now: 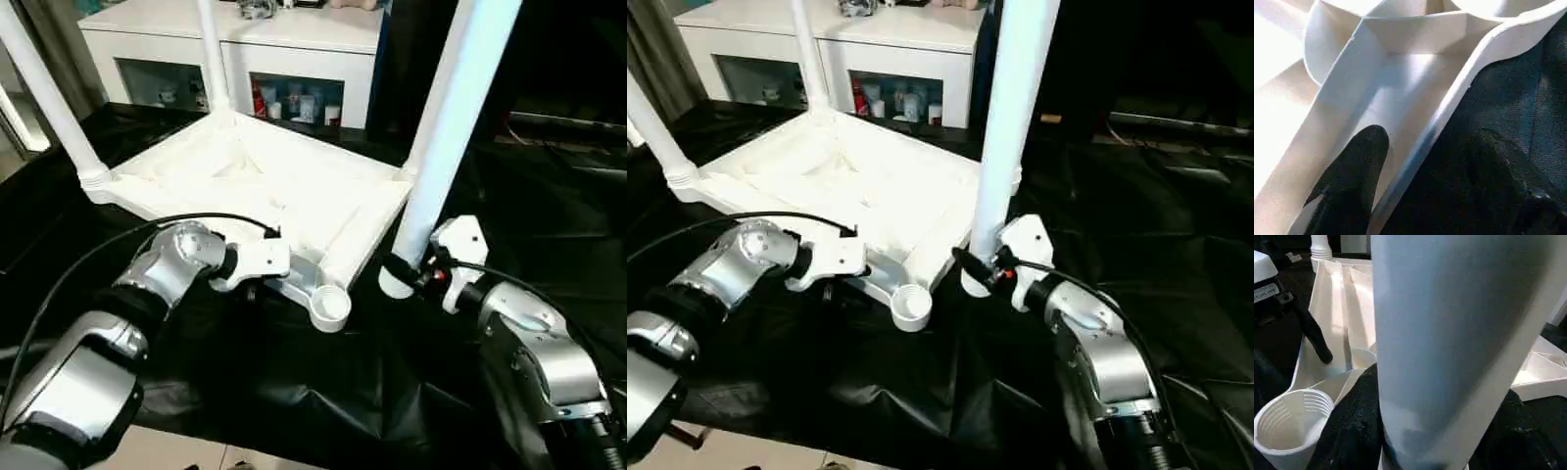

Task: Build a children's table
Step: Rotate table base

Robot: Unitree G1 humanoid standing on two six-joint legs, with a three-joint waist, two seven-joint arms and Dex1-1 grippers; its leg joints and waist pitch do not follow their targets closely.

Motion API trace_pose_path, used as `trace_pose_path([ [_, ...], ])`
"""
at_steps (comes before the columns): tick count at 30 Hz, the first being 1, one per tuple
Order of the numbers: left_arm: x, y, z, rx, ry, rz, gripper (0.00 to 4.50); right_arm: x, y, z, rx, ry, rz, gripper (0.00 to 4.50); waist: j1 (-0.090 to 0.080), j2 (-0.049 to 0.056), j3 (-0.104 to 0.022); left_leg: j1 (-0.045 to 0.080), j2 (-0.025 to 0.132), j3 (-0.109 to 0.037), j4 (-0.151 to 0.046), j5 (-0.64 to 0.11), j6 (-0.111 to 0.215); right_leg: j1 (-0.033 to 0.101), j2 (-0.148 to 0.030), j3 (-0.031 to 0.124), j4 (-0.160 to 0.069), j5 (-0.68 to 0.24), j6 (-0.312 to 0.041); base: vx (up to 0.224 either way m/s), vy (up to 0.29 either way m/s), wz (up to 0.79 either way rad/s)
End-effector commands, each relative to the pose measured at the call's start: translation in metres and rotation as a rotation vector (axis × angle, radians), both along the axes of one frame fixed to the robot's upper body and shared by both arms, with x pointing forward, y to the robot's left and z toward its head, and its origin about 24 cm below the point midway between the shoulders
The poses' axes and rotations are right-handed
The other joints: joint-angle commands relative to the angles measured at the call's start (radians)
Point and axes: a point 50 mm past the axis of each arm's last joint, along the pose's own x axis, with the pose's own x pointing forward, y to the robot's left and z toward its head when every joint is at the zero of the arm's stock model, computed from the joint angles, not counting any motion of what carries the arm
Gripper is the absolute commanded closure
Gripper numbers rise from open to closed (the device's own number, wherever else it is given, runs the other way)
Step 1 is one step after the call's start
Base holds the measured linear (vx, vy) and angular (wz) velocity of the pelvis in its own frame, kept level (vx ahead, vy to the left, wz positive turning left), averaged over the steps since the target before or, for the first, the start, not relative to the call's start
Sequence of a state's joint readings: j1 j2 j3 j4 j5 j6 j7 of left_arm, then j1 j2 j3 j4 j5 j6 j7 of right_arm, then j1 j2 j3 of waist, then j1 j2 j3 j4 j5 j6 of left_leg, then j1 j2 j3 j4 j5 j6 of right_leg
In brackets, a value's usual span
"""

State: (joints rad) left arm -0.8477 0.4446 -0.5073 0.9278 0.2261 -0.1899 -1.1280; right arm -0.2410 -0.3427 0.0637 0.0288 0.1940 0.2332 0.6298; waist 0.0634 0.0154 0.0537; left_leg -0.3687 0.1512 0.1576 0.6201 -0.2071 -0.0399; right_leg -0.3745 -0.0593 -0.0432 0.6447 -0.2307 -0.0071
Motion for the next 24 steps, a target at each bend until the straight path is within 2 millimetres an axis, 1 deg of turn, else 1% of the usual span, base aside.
trace_pose_path([
  [1,0.001,0.002,0.001,0.017,0.008,-0.007,1.74,0.002,-0.001,0.009,0.004,-0.033,0.000,2.59,0.008,0.002,-0.063,0.011,0.079,-0.028,-0.083,-0.157,0.023,0.049,-0.104,0.055,-0.078,0.005,-0.291,0.000,0.000,0.00],
  [2,0.002,0.002,0.001,0.019,0.003,-0.007,1.87,0.002,-0.001,0.009,0.003,-0.032,0.001,2.59,0.007,0.003,-0.063,0.011,0.079,-0.028,-0.083,-0.154,0.024,0.048,-0.104,0.055,-0.077,0.011,-0.290,0.000,0.000,0.00],
  [3,0.002,0.002,0.002,0.024,-0.002,-0.010,2.10,0.002,-0.001,0.008,-0.001,-0.032,0.004,2.59,0.008,0.001,-0.063,0.010,0.079,-0.028,-0.083,-0.143,0.030,0.049,-0.105,0.055,-0.075,0.027,-0.292,0.000,0.000,0.00],
  [6,0.002,0.003,0.002,0.049,0.007,-0.029,2.22,0.003,0.000,0.007,-0.017,-0.037,0.000,2.59,0.008,0.000,-0.062,0.010,0.079,-0.027,-0.083,-0.139,0.035,0.049,-0.105,0.055,-0.077,0.021,-0.290,0.000,0.000,0.00],
  [8,0.001,0.003,0.003,0.062,0.021,-0.044,2.44,0.004,-0.001,0.007,-0.022,-0.038,-0.002,2.59,0.007,-0.004,-0.062,0.010,0.079,-0.026,-0.083,-0.137,0.036,0.049,-0.106,0.055,-0.078,0.011,-0.287,0.000,0.000,0.00],
  [9,0.000,0.004,0.004,0.074,0.027,-0.055,2.57,0.004,-0.001,0.007,-0.022,-0.037,-0.003,2.59,0.008,-0.004,-0.061,0.010,0.080,-0.026,-0.084,-0.134,0.037,0.048,-0.107,0.055,-0.078,0.006,-0.286,0.000,0.000,0.00],
  [10,0.000,0.004,0.004,0.074,0.027,-0.055,2.57,0.004,-0.001,0.007,-0.022,-0.037,-0.003,2.59,0.008,-0.003,-0.062,0.009,0.080,-0.026,-0.084,-0.132,0.037,0.048,-0.107,0.055,-0.077,0.007,-0.287,0.000,0.000,0.00],
  [11,-0.002,0.005,0.004,0.090,0.052,-0.071,2.62,0.005,0.000,0.007,-0.026,-0.039,-0.001,2.59,0.007,-0.006,-0.061,0.010,0.080,-0.025,-0.085,-0.134,0.037,0.047,-0.106,0.055,-0.079,0.004,-0.286,0.000,0.000,0.00],
  [13,-0.002,0.006,0.004,0.098,0.060,-0.075,2.87,0.005,0.000,0.007,-0.027,-0.039,-0.001,2.59,0.007,-0.003,-0.060,0.011,0.081,-0.025,-0.086,-0.127,0.039,0.045,-0.105,0.055,-0.077,0.006,-0.287,0.000,0.000,0.00],
  [14,-0.003,0.008,0.006,0.103,0.076,-0.073,2.97,0.006,0.000,0.007,-0.033,-0.042,0.000,2.59,0.008,-0.006,-0.061,0.011,0.082,-0.024,-0.086,-0.125,0.040,0.046,-0.107,0.055,-0.076,0.015,-0.292,0.000,0.000,0.00],
  [15,-0.003,0.008,0.006,0.103,0.076,-0.073,2.99,0.006,0.000,0.007,-0.033,-0.042,0.000,2.59,0.007,-0.005,-0.061,0.010,0.082,-0.025,-0.086,-0.122,0.041,0.046,-0.106,0.055,-0.075,0.017,-0.292,0.000,0.000,0.00],
  [16,-0.004,0.010,0.007,0.117,0.095,-0.070,3.13,0.007,0.001,0.007,-0.035,-0.044,0.001,2.59,0.008,-0.005,-0.062,0.011,0.082,-0.024,-0.086,-0.116,0.043,0.046,-0.107,0.055,-0.075,0.022,-0.292,0.000,0.000,0.00],
  [17,-0.004,0.010,0.008,0.117,0.097,-0.070,3.13,0.007,0.001,0.007,-0.035,-0.044,0.001,2.59,0.007,-0.006,-0.061,0.010,0.082,-0.024,-0.086,-0.113,0.044,0.047,-0.108,0.055,-0.075,0.026,-0.292,0.000,0.000,0.00],
  [18,-0.005,0.011,0.009,0.115,0.110,-0.068,3.24,0.007,0.001,0.007,-0.036,-0.045,0.001,2.59,0.007,-0.008,-0.063,0.009,0.080,-0.023,-0.085,-0.099,0.048,0.048,-0.107,0.055,-0.073,0.040,-0.292,0.000,0.000,0.00],
  [19,-0.005,0.011,0.009,0.115,0.113,-0.067,3.31,0.008,0.001,0.007,-0.037,-0.045,0.001,2.59,0.007,-0.008,-0.063,0.008,0.081,-0.023,-0.084,-0.091,0.051,0.049,-0.108,0.055,-0.072,0.050,-0.292,0.000,0.000,0.00],
  [20,-0.007,0.010,0.011,0.088,0.135,-0.063,3.35,0.008,0.001,0.007,-0.038,-0.048,0.002,2.59,0.007,-0.012,-0.063,0.008,0.079,-0.021,-0.084,-0.081,0.057,0.048,-0.106,0.055,-0.072,0.060,-0.292,0.000,0.000,0.00],
  [21,-0.007,0.010,0.011,0.074,0.143,-0.059,3.46,0.008,0.001,0.007,-0.038,-0.048,0.002,2.59,0.007,-0.011,-0.065,0.006,0.079,-0.020,-0.082,-0.060,0.065,0.050,-0.107,0.054,-0.069,0.082,-0.293,0.000,0.000,0.00],
  [23,-0.011,0.008,0.011,0.028,0.183,-0.048,3.52,0.009,0.001,0.007,-0.036,-0.048,0.001,2.59,0.008,-0.014,-0.066,0.006,0.079,-0.017,-0.082,-0.045,0.075,0.049,-0.106,0.054,-0.066,0.106,-0.300,0.000,0.000,0.00],
  [24,-0.015,0.009,0.010,0.012,0.212,-0.045,3.63,0.010,0.001,0.007,-0.035,-0.047,0.001,2.59,0.008,-0.019,-0.066,0.004,0.079,-0.016,-0.082,-0.041,0.080,0.051,-0.108,0.054,-0.064,0.112,-0.303,0.000,0.000,0.00],
])
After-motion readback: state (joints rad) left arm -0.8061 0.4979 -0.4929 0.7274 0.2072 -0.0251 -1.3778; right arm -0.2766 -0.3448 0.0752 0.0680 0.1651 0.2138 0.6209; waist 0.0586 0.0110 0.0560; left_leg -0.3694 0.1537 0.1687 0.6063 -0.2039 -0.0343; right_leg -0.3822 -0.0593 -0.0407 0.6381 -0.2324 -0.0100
